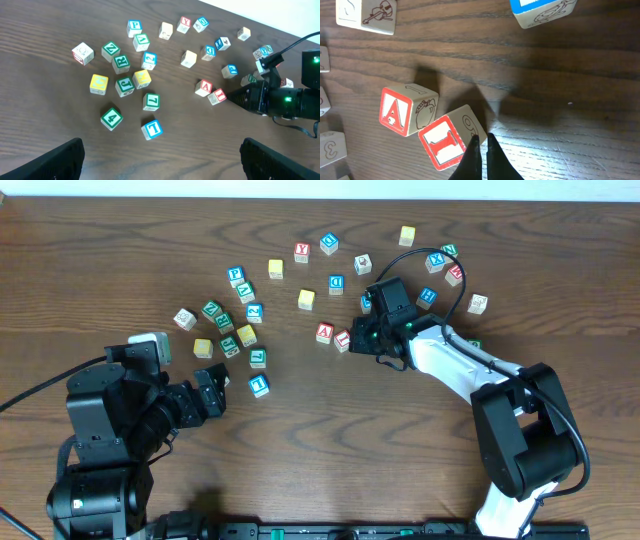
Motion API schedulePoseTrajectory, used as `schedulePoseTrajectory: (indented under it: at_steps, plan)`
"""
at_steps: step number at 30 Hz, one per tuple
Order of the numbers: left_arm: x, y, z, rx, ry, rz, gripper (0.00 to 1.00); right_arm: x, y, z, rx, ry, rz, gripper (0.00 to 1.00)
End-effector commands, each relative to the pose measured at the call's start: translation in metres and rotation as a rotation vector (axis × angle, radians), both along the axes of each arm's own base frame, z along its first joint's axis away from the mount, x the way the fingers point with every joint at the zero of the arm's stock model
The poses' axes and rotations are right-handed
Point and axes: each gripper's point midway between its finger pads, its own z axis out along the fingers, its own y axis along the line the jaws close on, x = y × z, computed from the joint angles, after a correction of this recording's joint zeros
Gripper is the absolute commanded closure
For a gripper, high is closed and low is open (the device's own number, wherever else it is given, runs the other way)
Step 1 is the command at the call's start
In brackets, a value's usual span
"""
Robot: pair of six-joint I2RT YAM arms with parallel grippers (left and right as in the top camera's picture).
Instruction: Spell out AI2
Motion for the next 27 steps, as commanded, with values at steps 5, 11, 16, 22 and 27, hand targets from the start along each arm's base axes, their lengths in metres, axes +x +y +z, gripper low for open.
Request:
schedulePoseTrajectory:
  at_steps: [5,11,16,22,27]
  plan:
    - [0.0,0.001,0.005,0.023,-0.016,-0.006,0.02,-0.012,0.004,0.006,0.022,0.05,0.028,0.99]
    - [0.0,0.001,0.005,0.023,-0.016,-0.006,0.02,-0.019,0.008,0.009,0.046,0.075,0.05,0.99]
    - [0.0,0.001,0.005,0.023,-0.016,-0.006,0.02,-0.014,0.003,0.007,0.019,0.059,0.023,0.99]
    - [0.0,0.001,0.005,0.023,-0.016,-0.006,0.02,-0.006,0.002,0.008,0.007,0.025,0.0,0.99]
    - [0.0,0.001,0.005,0.023,-0.016,-0.006,0.02,-0.008,0.009,0.009,0.01,0.018,0.017,0.99]
